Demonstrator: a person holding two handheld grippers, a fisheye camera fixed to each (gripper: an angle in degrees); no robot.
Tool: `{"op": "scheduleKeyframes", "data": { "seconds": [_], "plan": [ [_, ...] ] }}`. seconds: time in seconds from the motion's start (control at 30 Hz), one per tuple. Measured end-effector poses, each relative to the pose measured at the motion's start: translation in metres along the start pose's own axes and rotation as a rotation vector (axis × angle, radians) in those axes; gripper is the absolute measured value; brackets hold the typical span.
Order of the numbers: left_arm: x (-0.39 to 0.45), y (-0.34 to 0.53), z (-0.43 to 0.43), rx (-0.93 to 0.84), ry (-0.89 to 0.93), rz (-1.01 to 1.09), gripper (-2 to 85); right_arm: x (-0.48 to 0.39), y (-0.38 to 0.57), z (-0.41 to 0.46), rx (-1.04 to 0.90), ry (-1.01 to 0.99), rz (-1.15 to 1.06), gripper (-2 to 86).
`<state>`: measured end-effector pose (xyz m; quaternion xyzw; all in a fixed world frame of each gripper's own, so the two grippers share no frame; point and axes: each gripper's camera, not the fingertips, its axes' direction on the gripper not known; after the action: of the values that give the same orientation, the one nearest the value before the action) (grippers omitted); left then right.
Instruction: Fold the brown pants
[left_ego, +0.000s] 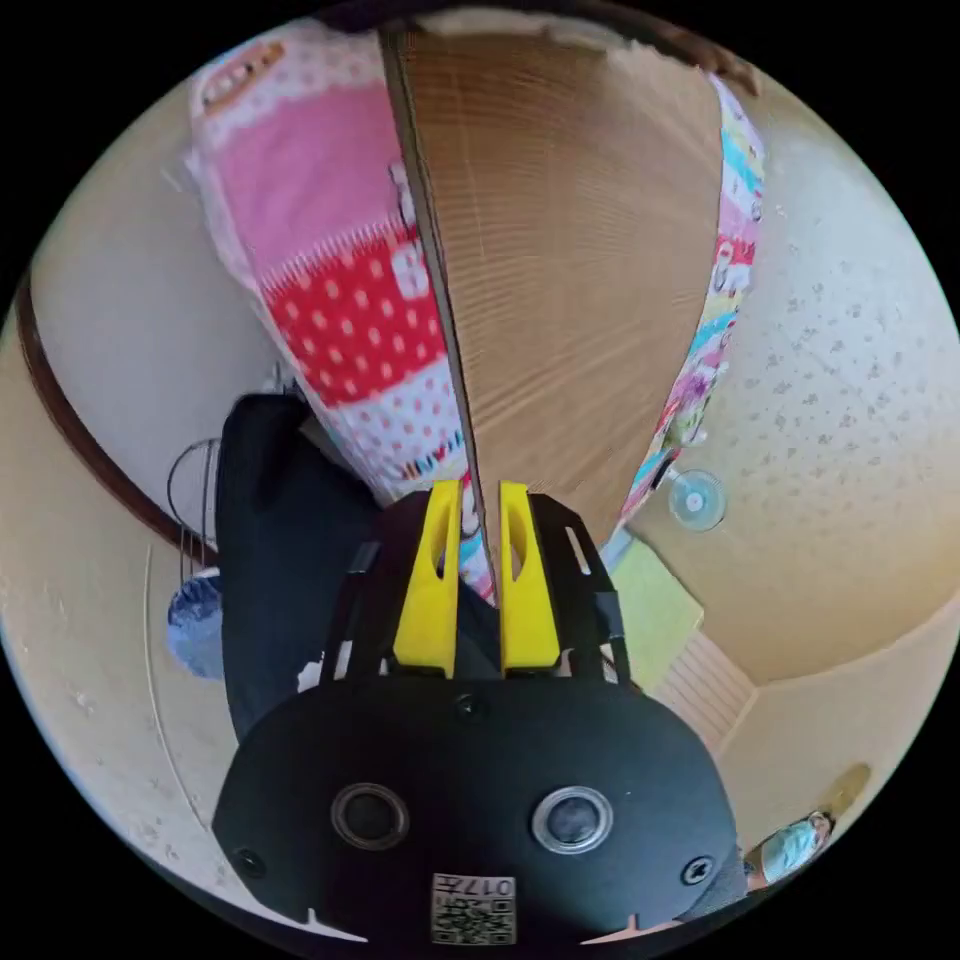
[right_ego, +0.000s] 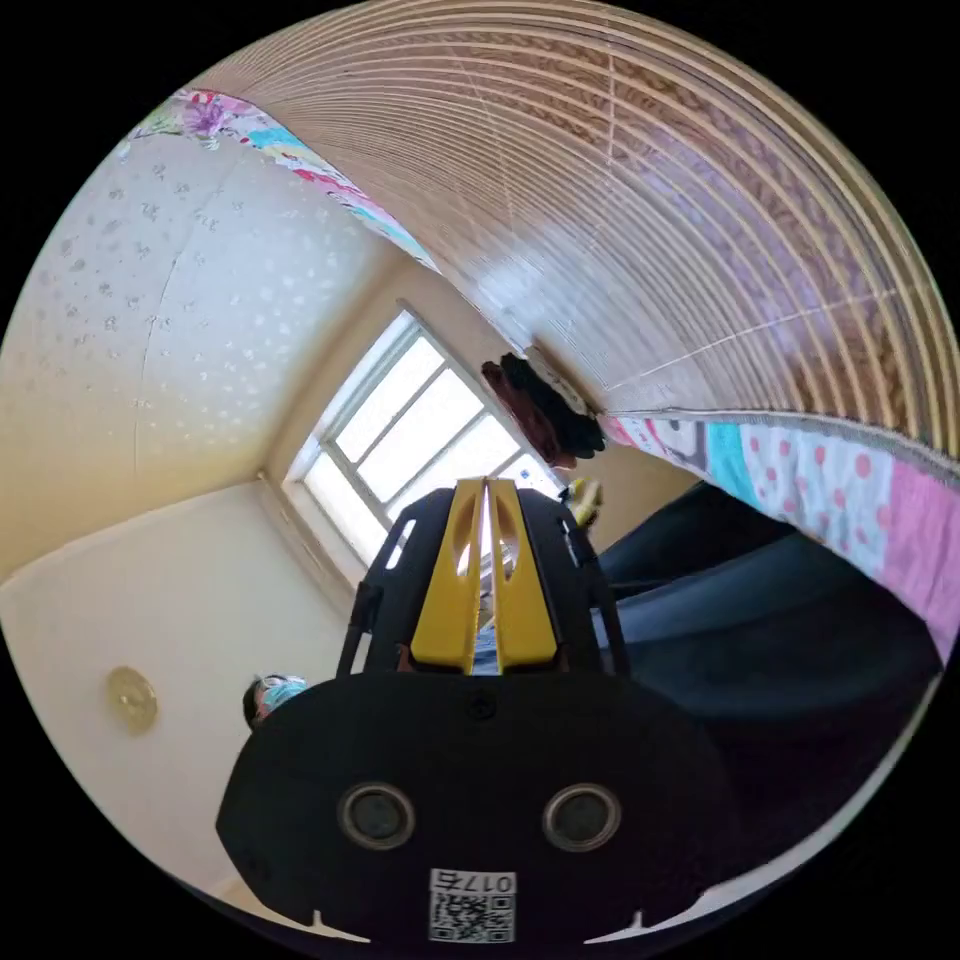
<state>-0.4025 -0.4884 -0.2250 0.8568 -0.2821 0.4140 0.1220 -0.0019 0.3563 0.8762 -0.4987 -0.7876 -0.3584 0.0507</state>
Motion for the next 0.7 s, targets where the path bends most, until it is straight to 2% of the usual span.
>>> {"op": "scheduleKeyframes", "data": {
  "seconds": [0.03, 0.1, 0.13, 0.2, 0.27, 0.37, 0.43, 0.53, 0.63, 0.7],
  "plan": [
    [0.0, 0.0, -0.022, 0.06, 0.001, -0.006, 6.4, -0.003, -0.001, -0.007, 0.004, 0.053, 0.006, 0.6],
    [-0.001, 0.005, -0.109, 0.303, 0.063, -0.017, 6.8, -0.013, 0.003, -0.035, 0.055, 0.223, 0.031, 0.5],
    [-0.001, 0.006, -0.13, 0.359, 0.087, -0.009, 7.0, -0.015, 0.005, -0.042, 0.076, 0.239, 0.035, 0.5],
    [0.001, 0.005, -0.21, 0.524, 0.117, 0.026, 7.9, -0.019, 0.017, -0.066, 0.156, 0.189, 0.017, 0.5],
    [0.004, -0.001, -0.265, 0.606, 0.089, 0.027, 9.9, -0.023, 0.029, -0.082, 0.222, 0.129, -0.024, 0.5],
    [0.013, -0.013, -0.342, 0.727, 0.131, 0.076, 11.1, -0.035, 0.061, -0.107, 0.365, 0.144, -0.104, 0.4],
    [0.021, -0.028, -0.374, 0.736, 0.147, 0.1, 11.8, -0.035, 0.082, -0.121, 0.439, 0.121, -0.143, 0.4],
    [0.041, -0.061, -0.402, 0.657, 0.042, 0.129, 13.0, -0.015, 0.113, -0.146, 0.532, 0.015, -0.122, 0.4],
    [0.062, -0.096, -0.402, 0.487, -0.012, 0.158, 14.1, -0.005, 0.149, -0.18, 0.649, -0.045, -0.104, 0.4],
    [0.078, -0.118, -0.394, 0.385, 0.05, 0.189, 15.2, -0.008, 0.177, -0.209, 0.728, -0.102, -0.177, 0.4]
  ]
}}
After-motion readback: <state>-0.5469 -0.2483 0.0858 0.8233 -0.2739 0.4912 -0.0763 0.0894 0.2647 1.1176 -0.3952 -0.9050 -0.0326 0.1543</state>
